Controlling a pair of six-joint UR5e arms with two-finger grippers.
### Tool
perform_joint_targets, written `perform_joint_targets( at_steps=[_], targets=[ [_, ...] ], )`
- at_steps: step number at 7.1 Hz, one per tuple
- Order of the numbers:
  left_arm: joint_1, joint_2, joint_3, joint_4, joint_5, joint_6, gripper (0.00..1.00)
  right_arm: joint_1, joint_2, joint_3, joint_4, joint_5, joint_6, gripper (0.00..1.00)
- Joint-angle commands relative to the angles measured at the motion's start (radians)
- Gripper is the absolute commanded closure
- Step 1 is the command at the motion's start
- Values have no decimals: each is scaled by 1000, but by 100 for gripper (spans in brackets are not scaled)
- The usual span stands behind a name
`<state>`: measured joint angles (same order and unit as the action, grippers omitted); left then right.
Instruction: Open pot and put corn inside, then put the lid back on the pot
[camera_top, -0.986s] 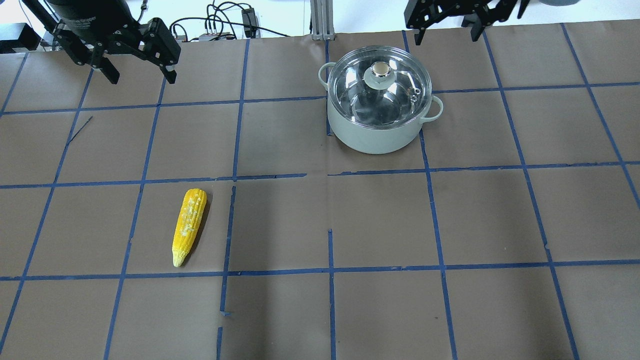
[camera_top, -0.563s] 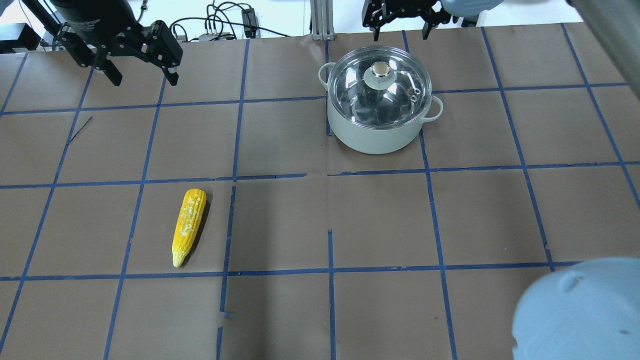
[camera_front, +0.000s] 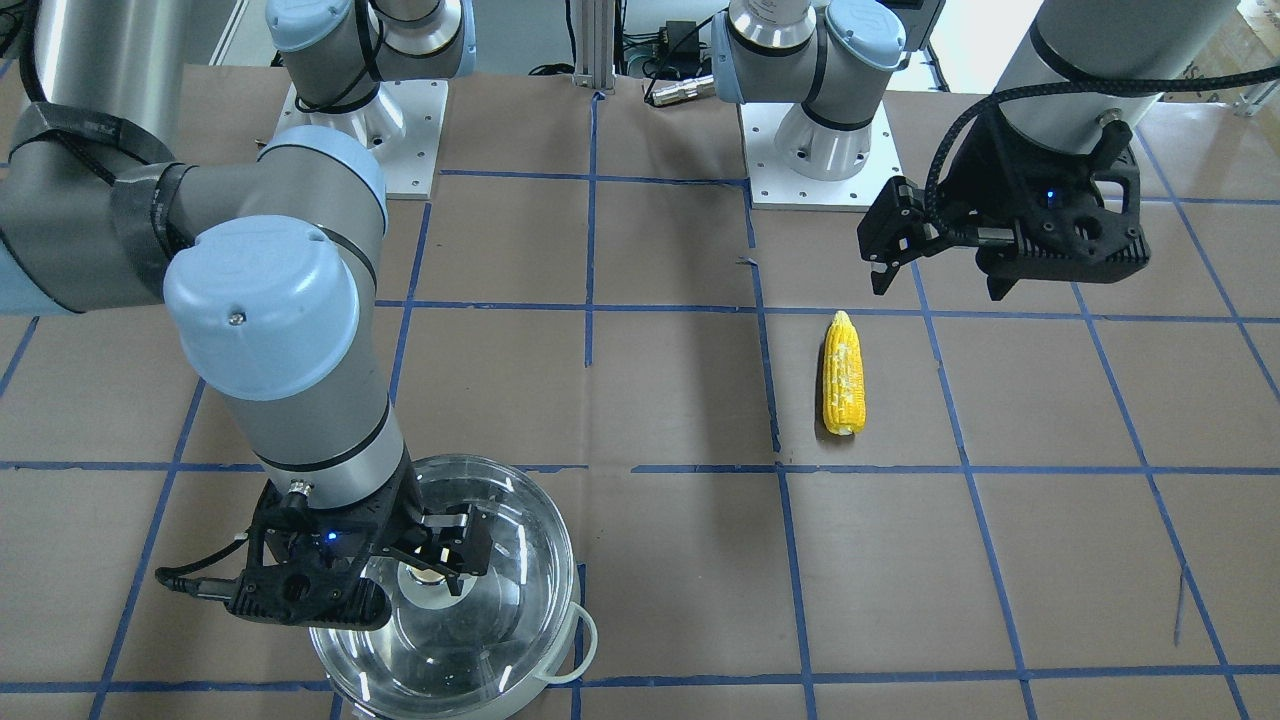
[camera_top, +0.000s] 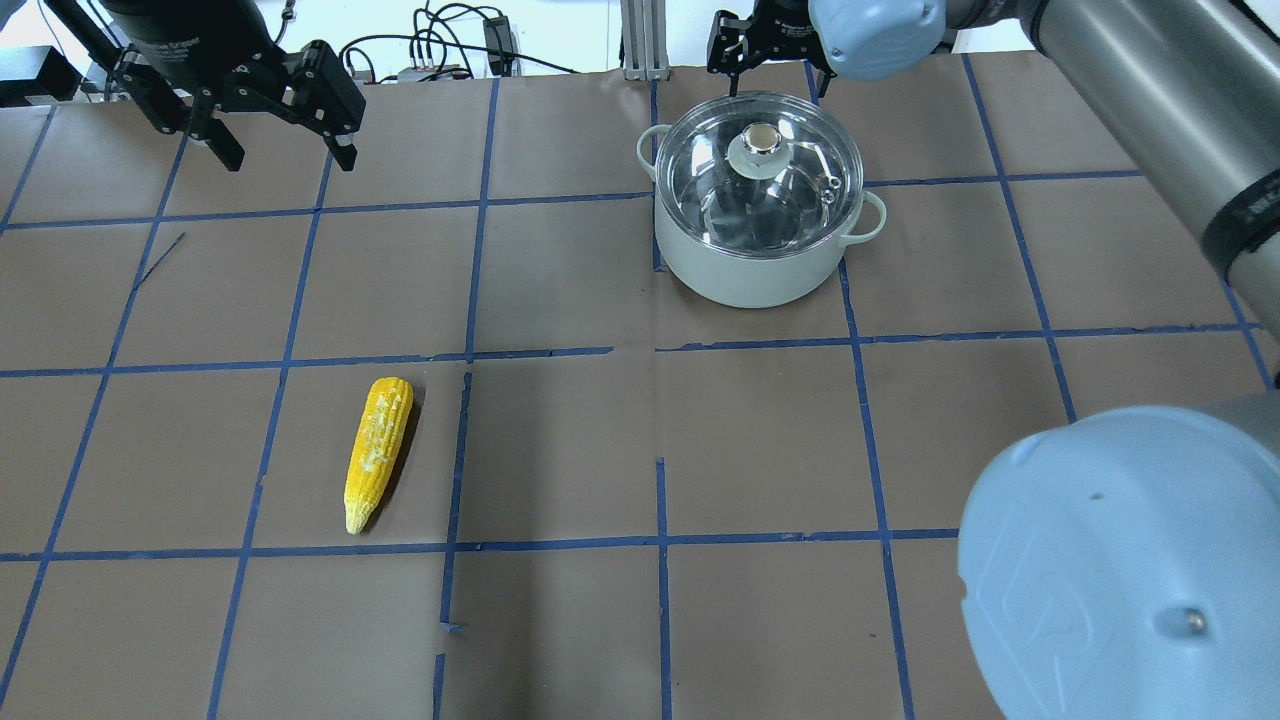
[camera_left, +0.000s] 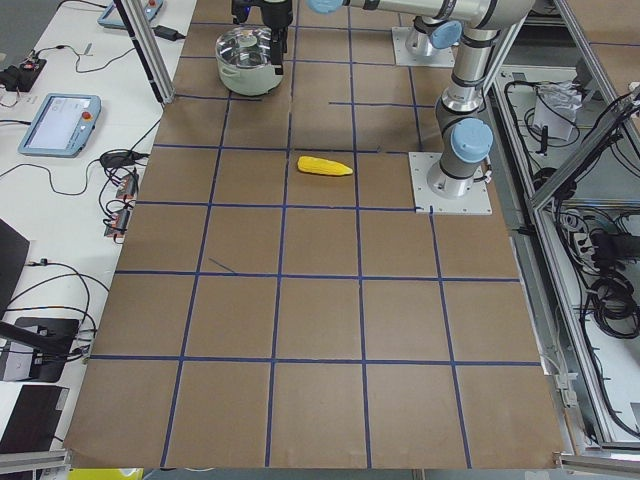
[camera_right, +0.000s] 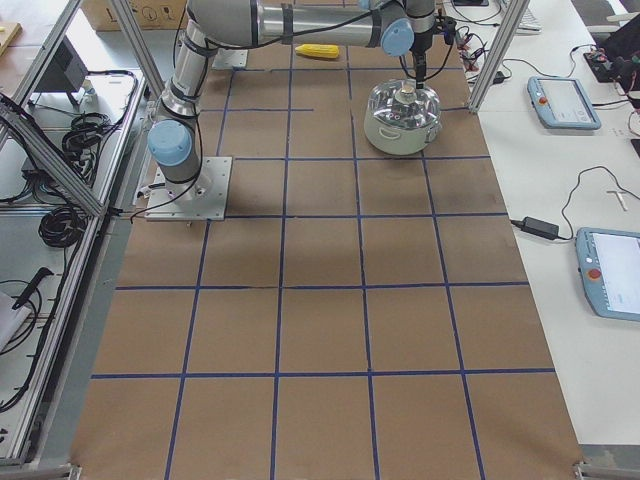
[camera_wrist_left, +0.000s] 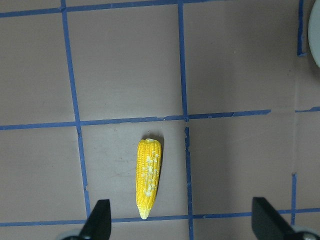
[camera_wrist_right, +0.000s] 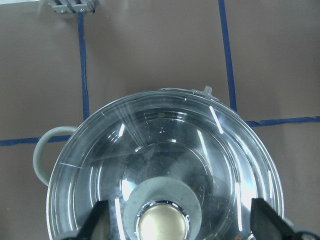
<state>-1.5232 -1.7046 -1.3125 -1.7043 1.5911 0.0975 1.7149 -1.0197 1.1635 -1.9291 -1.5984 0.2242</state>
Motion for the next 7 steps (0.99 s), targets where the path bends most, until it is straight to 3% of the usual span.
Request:
perform_joint_targets(
  at_steps=[1,7],
  targets=[
    [0,0,-1,0,1,4,0,2,20,1,-2,-11,21,1],
    [0,-4,1,0,0,4,0,20,61,7,-60,-11,58,1]
  ],
)
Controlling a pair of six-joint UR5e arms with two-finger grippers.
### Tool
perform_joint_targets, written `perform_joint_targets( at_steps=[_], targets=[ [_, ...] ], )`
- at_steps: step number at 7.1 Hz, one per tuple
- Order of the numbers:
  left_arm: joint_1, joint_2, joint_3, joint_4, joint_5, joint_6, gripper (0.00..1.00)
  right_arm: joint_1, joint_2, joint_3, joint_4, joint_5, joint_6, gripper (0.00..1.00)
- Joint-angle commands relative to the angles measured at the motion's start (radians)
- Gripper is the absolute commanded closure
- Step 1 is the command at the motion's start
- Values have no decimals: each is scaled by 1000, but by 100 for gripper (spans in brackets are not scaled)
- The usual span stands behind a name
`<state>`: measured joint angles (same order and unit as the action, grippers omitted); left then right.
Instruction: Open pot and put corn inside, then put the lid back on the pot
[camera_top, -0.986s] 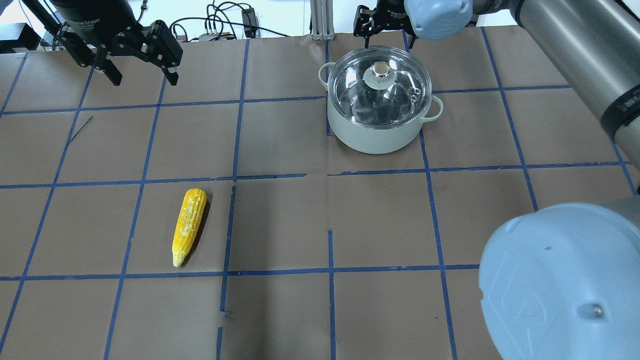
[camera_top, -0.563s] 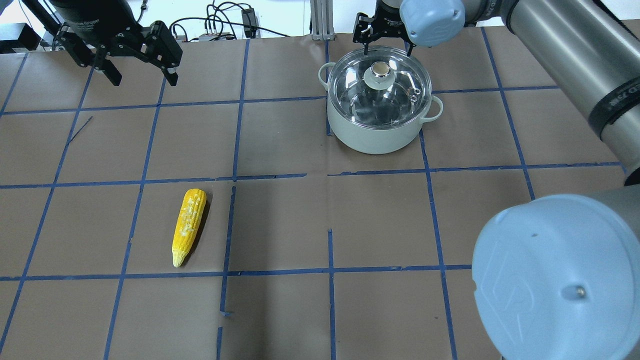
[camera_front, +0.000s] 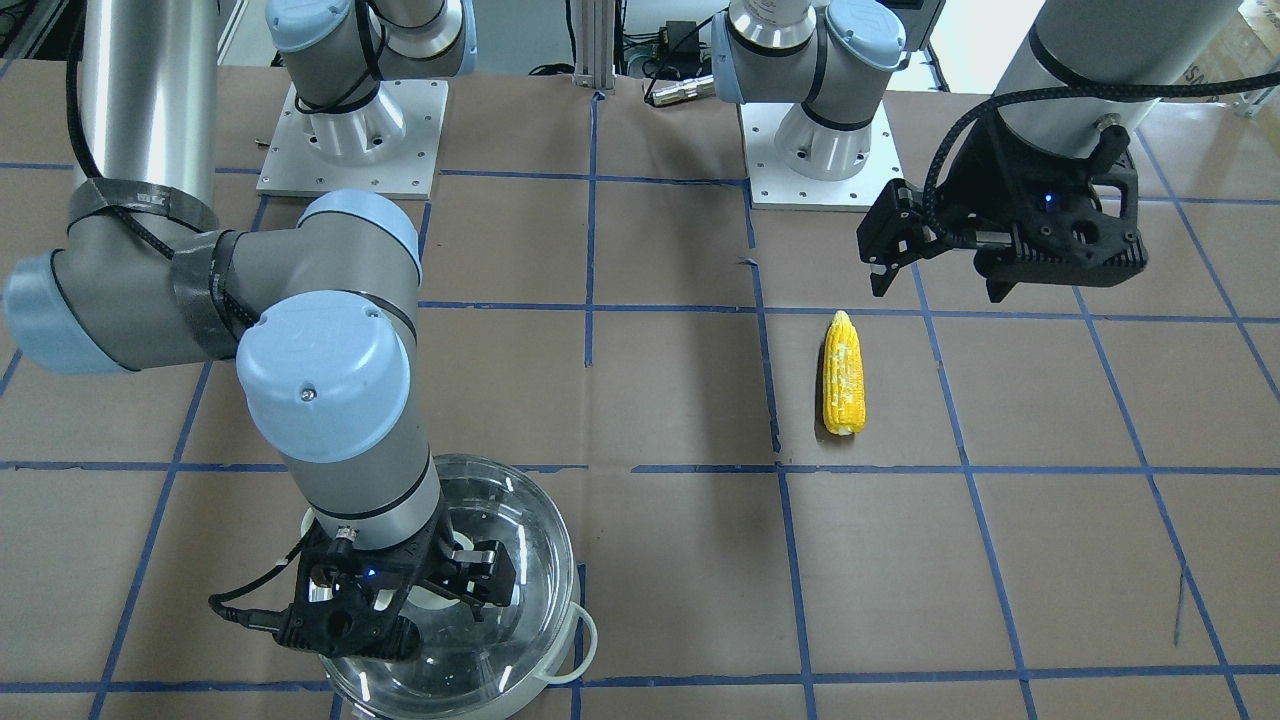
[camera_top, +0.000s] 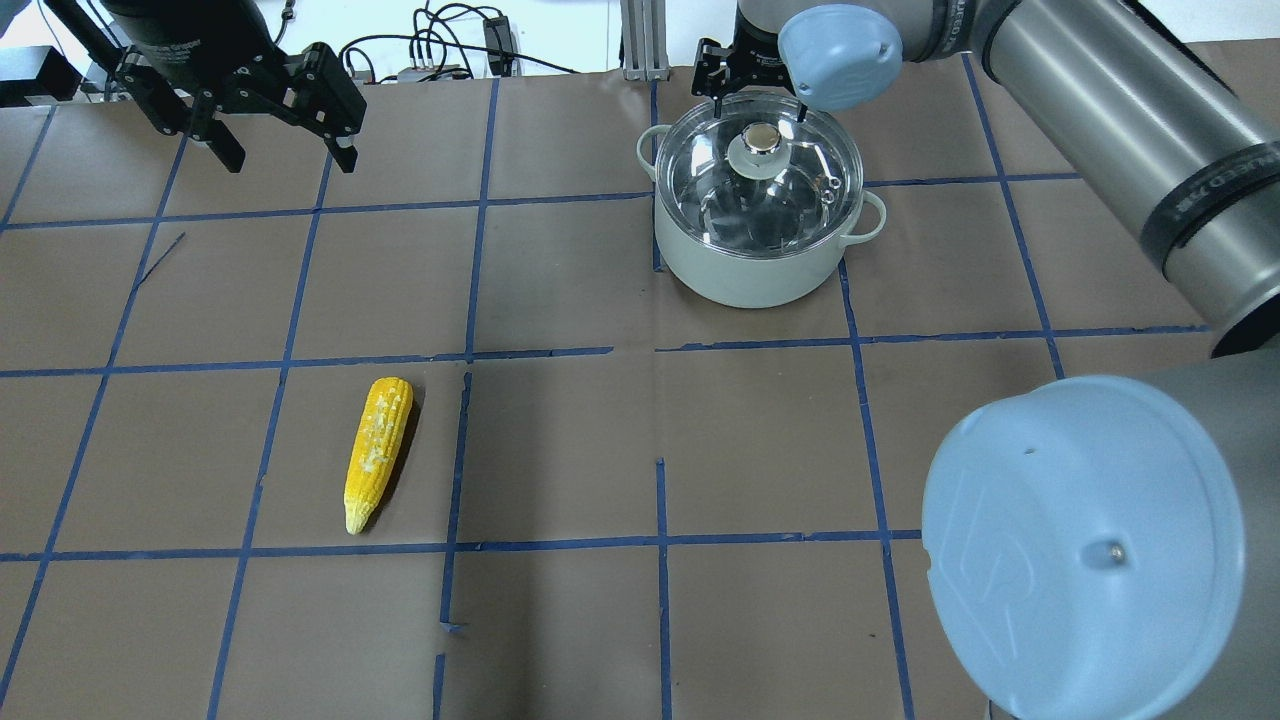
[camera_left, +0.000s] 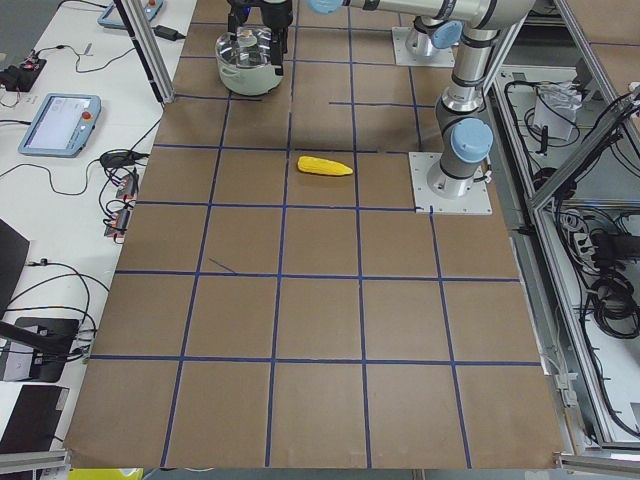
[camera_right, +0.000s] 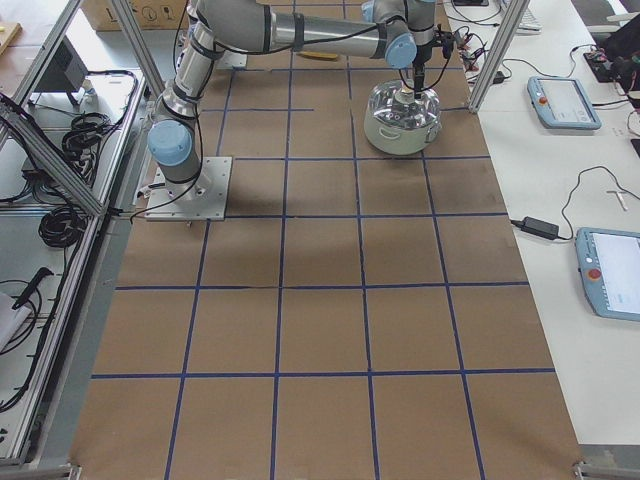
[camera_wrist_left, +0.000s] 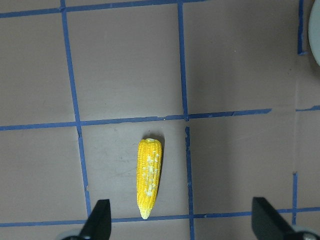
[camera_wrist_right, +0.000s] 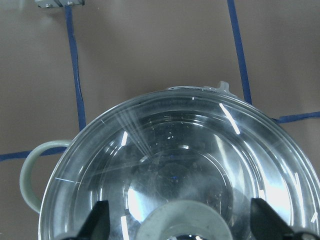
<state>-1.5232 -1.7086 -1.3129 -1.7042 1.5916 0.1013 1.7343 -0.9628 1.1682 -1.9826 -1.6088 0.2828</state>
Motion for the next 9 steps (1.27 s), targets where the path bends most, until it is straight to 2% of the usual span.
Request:
perform_joint_targets(
  at_steps=[1,4,7,9],
  targets=[
    [0,-2,1,0,-1,0,0,1,6,5,-7,0,-10,1],
    [0,-2,1,0,-1,-2,0,1,-13,25,13,1,-16,1],
    [0,-3,1,0,-1,-5,0,7,-51,94,10,0,-17,1],
    [0,-2,1,0,-2,-5,0,7,-51,93,7,1,-17,3]
  ],
)
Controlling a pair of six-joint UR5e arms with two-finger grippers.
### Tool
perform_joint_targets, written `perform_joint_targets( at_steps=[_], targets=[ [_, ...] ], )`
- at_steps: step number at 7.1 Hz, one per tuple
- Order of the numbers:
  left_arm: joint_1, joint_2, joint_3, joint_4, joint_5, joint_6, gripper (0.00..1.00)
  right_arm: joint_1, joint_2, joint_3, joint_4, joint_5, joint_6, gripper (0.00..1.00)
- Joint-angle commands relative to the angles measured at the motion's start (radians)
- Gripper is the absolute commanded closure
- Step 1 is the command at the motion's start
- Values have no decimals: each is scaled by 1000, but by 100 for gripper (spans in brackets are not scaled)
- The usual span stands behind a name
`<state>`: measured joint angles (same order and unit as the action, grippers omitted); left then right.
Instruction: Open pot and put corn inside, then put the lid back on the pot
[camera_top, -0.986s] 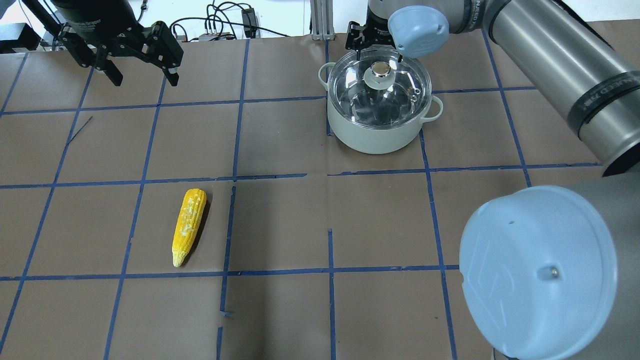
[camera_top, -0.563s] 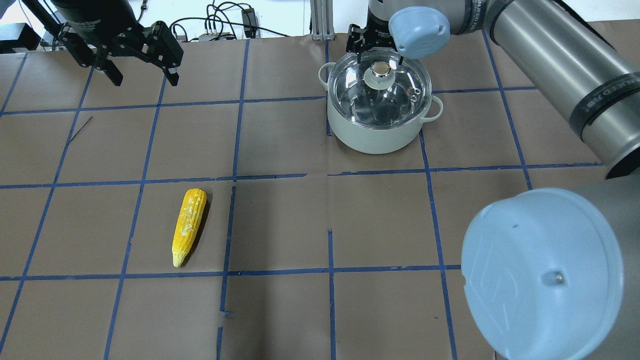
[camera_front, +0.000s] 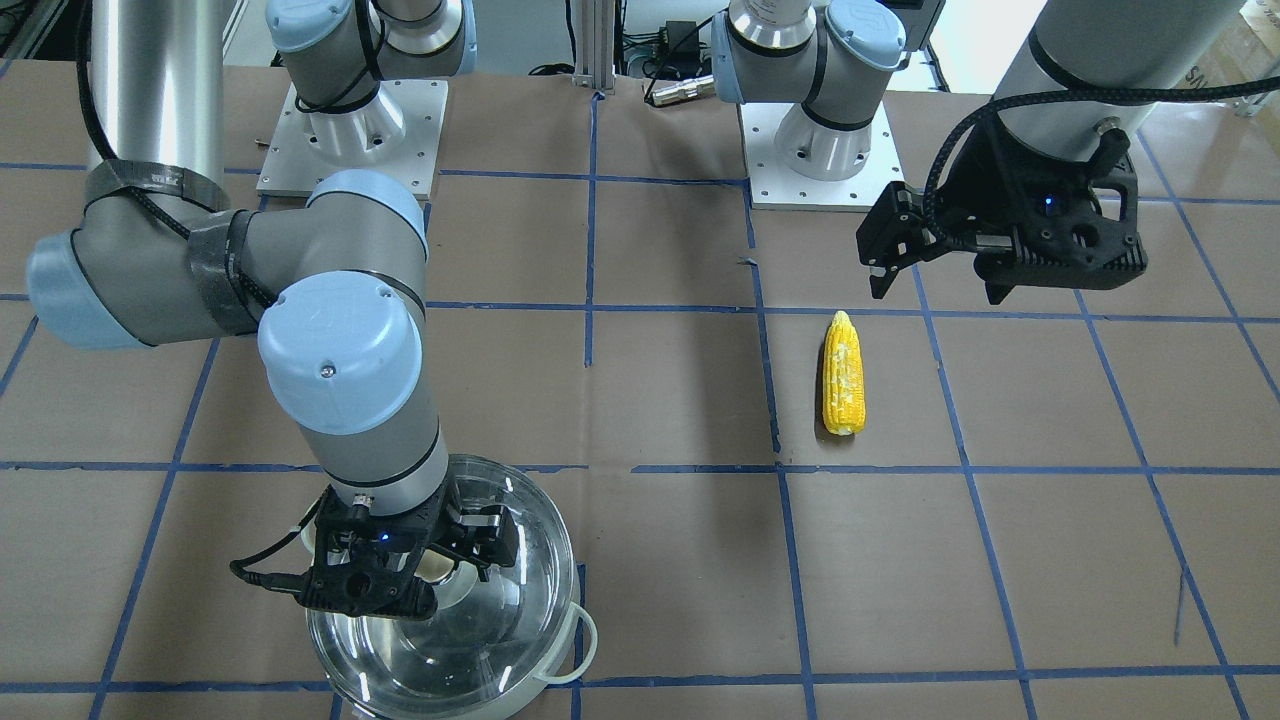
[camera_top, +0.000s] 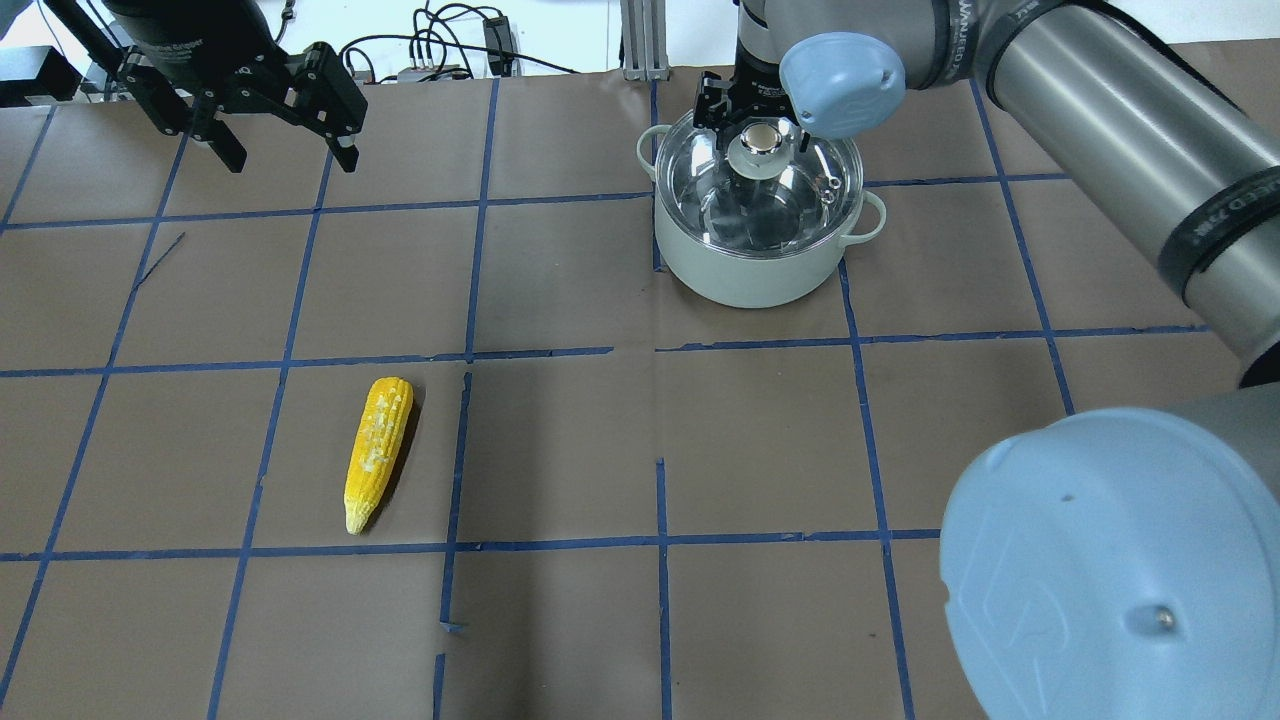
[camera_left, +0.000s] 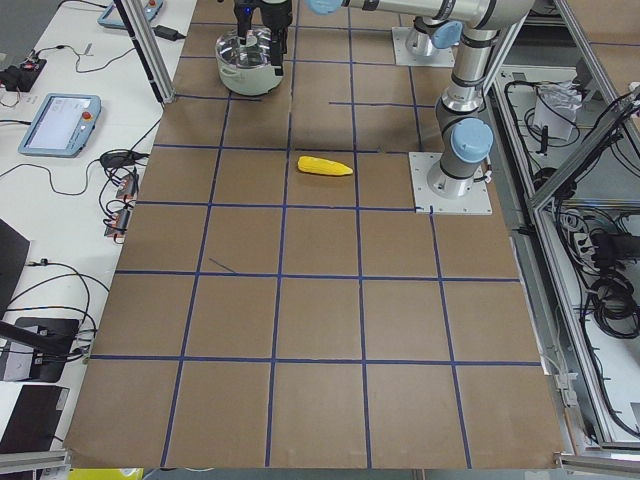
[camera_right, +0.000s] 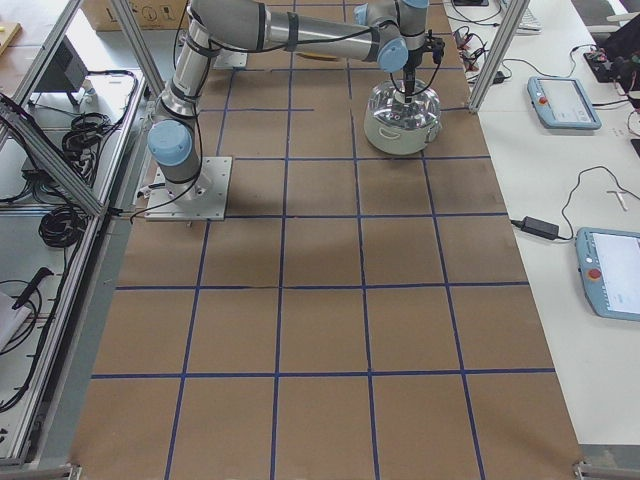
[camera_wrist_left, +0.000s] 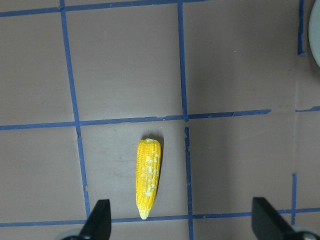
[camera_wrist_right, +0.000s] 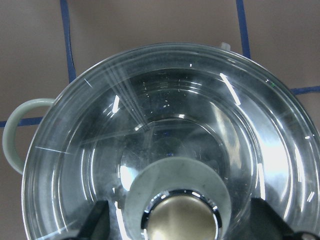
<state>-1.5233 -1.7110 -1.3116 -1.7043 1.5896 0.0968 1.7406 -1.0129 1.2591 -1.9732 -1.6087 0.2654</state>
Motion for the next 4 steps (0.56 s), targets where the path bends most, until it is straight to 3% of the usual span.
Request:
perform_joint_targets(
  at_steps=[1,2,4],
  targets=[
    [0,2,0,0,0,0,0,0,0,0,-9,1,0,8],
    [0,2,0,0,0,0,0,0,0,0,-9,1,0,16],
    [0,2,0,0,0,0,0,0,2,-1,-10,0,0,42]
  ],
)
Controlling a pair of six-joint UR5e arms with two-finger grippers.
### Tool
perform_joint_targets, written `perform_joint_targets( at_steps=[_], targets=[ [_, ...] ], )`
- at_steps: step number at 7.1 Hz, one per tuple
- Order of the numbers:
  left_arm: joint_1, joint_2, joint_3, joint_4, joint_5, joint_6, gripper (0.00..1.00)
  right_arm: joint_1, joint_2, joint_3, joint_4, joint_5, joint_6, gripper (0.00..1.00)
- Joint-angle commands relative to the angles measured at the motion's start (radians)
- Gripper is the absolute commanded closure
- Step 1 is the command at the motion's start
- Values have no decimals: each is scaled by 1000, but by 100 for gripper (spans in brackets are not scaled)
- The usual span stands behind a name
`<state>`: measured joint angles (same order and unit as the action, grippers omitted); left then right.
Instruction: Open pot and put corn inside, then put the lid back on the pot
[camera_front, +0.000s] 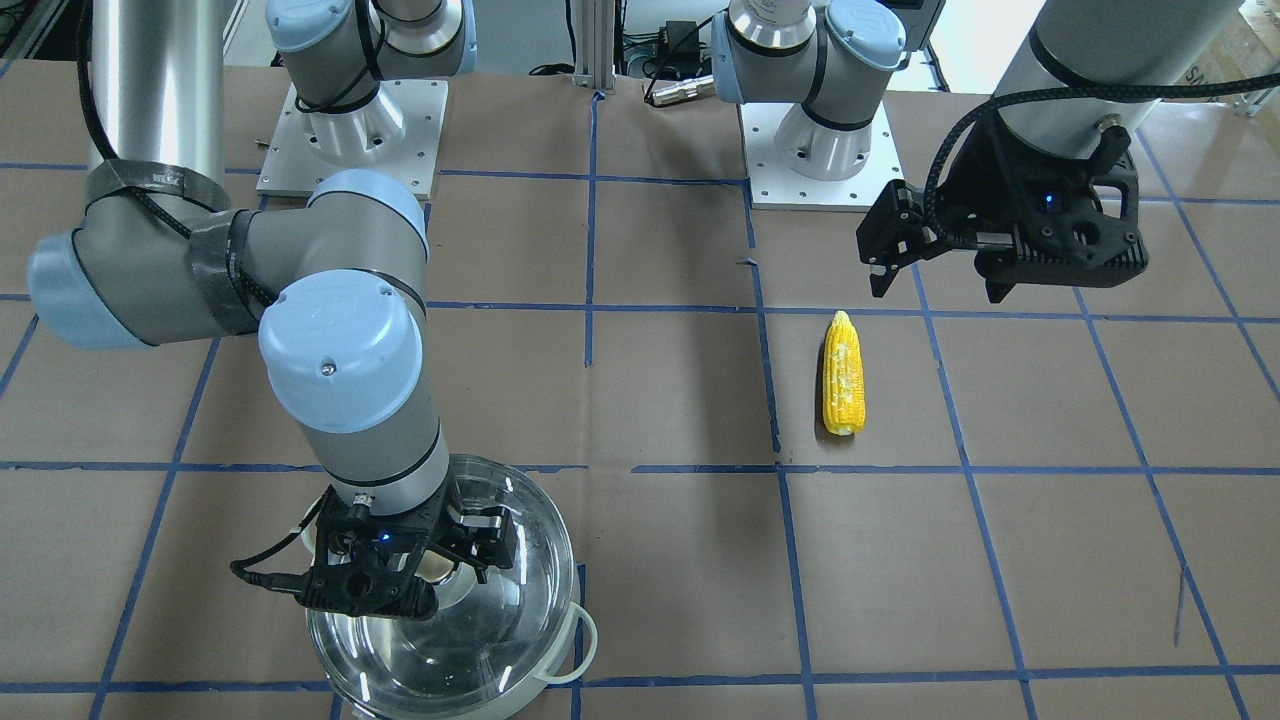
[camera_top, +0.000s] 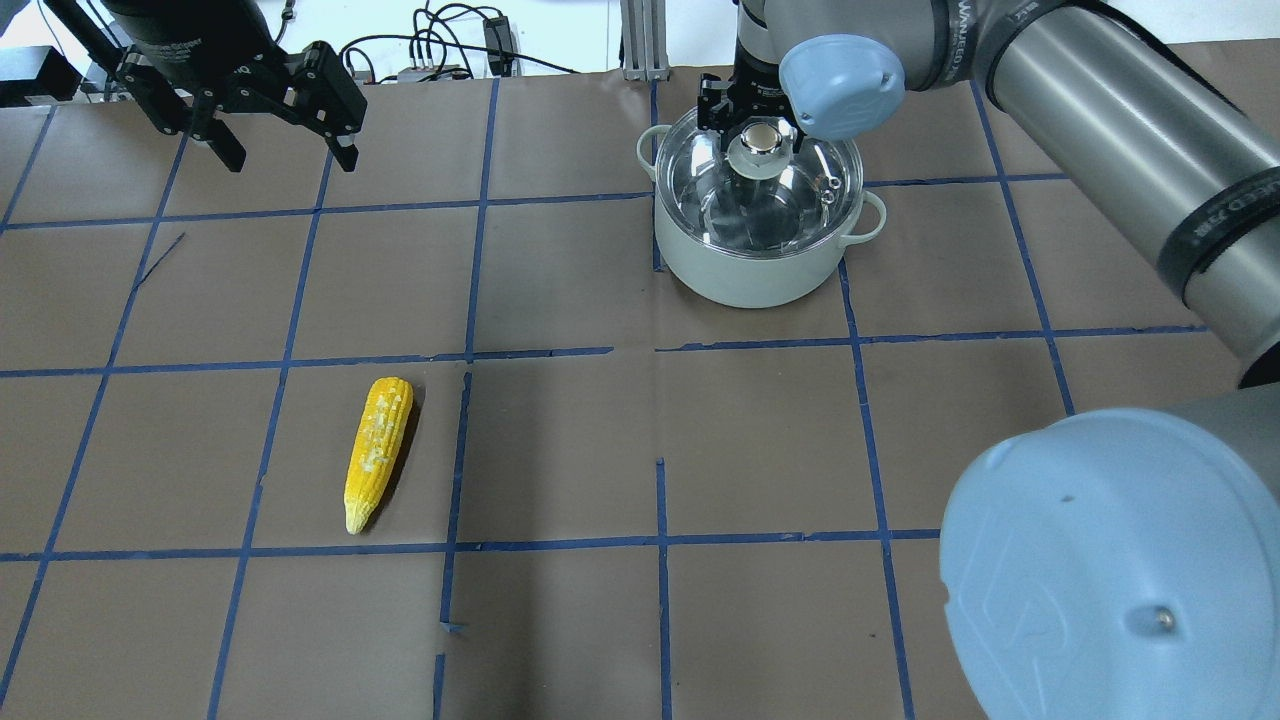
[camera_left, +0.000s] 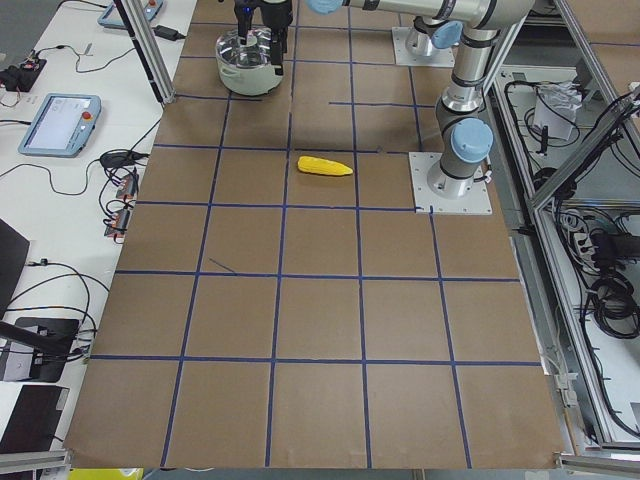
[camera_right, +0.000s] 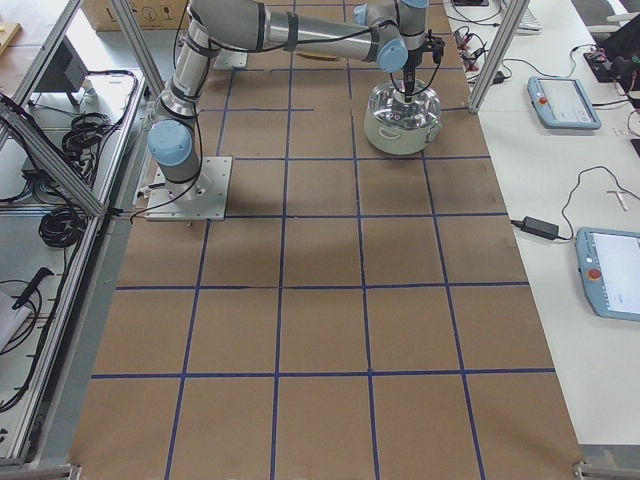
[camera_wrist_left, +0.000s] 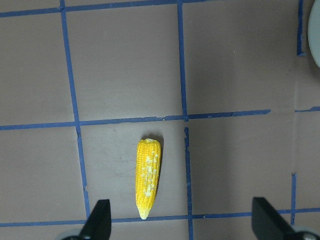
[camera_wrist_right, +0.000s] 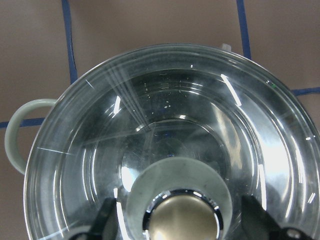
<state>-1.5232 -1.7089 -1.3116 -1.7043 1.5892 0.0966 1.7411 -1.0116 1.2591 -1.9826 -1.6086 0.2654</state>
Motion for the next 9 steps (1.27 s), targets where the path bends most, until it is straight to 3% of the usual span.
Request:
perform_joint_targets(
  at_steps=[1,2,3,6,9],
  targets=[
    [0,0,0,0,0,0,0,0,1,-1,-1,1,0,58],
    [0,2,0,0,0,0,0,0,-1,-3,-1,2,-2,78],
    [0,3,0,0,0,0,0,0,-1,-6,-1,4,-2,88],
    [2,6,2,0,2,0,0,-2,-16,-17,10,10,-3,91],
    [56,12,-67,-5,3,105,0,-12,-87,-21,128,12,-18,90]
  ],
)
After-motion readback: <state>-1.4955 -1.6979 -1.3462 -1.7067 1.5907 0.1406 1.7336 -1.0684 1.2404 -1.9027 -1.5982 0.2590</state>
